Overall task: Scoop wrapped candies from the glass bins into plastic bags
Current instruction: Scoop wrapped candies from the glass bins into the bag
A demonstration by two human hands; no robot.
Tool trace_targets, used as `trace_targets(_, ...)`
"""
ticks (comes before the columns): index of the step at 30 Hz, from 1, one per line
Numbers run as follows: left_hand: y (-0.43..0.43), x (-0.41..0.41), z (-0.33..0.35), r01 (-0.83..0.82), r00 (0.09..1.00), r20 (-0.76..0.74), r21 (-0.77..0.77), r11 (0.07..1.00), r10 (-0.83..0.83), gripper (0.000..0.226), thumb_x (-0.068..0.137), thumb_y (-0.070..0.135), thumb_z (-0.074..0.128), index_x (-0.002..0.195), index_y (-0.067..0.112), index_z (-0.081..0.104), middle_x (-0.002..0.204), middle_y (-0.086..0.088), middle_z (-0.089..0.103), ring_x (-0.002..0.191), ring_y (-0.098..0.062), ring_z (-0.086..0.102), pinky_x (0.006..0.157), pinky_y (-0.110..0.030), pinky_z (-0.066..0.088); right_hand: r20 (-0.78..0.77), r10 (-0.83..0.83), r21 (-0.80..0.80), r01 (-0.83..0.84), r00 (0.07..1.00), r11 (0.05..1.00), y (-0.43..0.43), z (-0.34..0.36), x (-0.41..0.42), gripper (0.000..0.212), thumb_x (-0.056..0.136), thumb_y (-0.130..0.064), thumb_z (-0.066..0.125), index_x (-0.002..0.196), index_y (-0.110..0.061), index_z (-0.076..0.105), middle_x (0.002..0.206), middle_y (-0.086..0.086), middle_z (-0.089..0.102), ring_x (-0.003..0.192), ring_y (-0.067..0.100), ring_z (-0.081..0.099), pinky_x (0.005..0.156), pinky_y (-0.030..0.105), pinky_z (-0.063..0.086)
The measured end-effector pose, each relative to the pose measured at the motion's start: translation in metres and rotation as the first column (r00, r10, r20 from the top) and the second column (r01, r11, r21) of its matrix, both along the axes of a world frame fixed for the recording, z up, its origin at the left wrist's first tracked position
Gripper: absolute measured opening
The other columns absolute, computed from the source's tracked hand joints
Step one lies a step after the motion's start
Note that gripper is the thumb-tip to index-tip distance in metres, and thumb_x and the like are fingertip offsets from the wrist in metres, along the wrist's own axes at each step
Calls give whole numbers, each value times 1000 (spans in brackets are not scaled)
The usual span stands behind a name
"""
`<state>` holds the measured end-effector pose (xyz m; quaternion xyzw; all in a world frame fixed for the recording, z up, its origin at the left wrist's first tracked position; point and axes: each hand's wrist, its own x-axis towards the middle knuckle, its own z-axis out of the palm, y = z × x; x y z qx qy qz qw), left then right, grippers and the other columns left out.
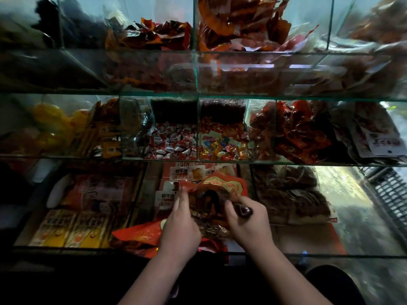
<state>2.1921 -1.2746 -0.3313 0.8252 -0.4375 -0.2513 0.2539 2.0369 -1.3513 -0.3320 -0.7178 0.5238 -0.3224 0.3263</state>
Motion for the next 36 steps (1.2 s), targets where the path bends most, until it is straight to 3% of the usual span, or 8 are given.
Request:
trace_targets(3, 4, 0, -2, 5, 1000, 14, 1, 1000, -5, 89, 99, 15, 55, 160, 29, -9, 168, 13, 1, 136, -14, 45, 67, 0, 33, 184, -133, 185, 99, 974, 978, 3, 5, -6, 18, 90, -27, 73, 72, -27, 76, 67, -11, 73, 63, 1, 67, 58, 20, 52)
trace_targets(6, 6, 1, -6, -8, 999, -37, -22, 1000, 8, 91, 98, 21, 59, 160, 31, -7, 168, 14, 3, 142, -15, 39, 77, 4, 30, 266, -296, 384, 180, 918, 905, 10, 13, -8, 20, 91, -33, 72, 72, -32, 77, 62, -5, 73, 60, 11, 70, 61, 38, 58)
trace_targets(13, 15, 8, 1, -90, 992, -96, -95, 991, 81, 83, 94, 25, 66, 159, 32, 15, 164, 21, 7, 152, -17, 21, 119, -37, 30, 266, -421, 349, 320, 867, 881, 15, 36, -38, 40, 95, -37, 67, 59, -21, 66, 45, -2, 61, 40, 11, 58, 55, 32, 48)
trace_targets(19, 20, -11, 13, 132, 974, 226, -564, 815, -2, 27, 91, 15, 60, 116, 24, 62, 129, 16, 47, 129, 0, 41, 108, -17, 32, 406, -453, 355, 319, 794, 879, 26, 51, -57, 47, 95, -34, 71, 56, -9, 59, 50, 11, 62, 43, 18, 58, 45, 22, 45)
trace_targets(23, -2, -19, 6, 239, 967, 124, -162, 957, -220, 44, 97, 40, 56, 138, 25, 54, 138, 15, 47, 131, -9, 45, 109, -27, 40, 404, -482, 321, 373, 777, 870, 30, 67, -66, 46, 91, -40, 73, 58, -12, 62, 45, 0, 59, 36, 13, 55, 37, 20, 44)
trace_targets(26, -18, -16, 0, 323, 936, 102, 122, 938, -336, 56, 100, 55, 42, 149, 26, 44, 154, 4, 41, 140, -18, 39, 112, -39, 38, 389, -504, 334, 392, 771, 857, 32, 74, -72, 45, 88, -52, 72, 68, -12, 70, 49, 3, 66, 37, 14, 59, 36, 20, 44)
trace_targets(31, -32, -10, -2, 340, 924, 112, 192, 921, -365, 63, 97, 61, 38, 152, 31, 36, 161, 0, 29, 145, -25, 30, 116, -47, 34, 384, -449, 303, 350, 806, 887, 39, 84, -78, 39, 96, -44, 67, 74, -12, 72, 54, 13, 66, 36, 13, 58, 35, 19, 41)
trace_targets(36, -30, -11, 1, 330, 934, 148, -10, 944, -325, 52, 100, 53, 44, 145, 27, 46, 144, 7, 43, 134, -16, 40, 110, -34, 35, 381, -431, 378, 288, 818, 880, 35, 93, -77, 39, 97, -45, 58, 70, -22, 71, 45, 5, 62, 26, 9, 46, 34, 16, 33)
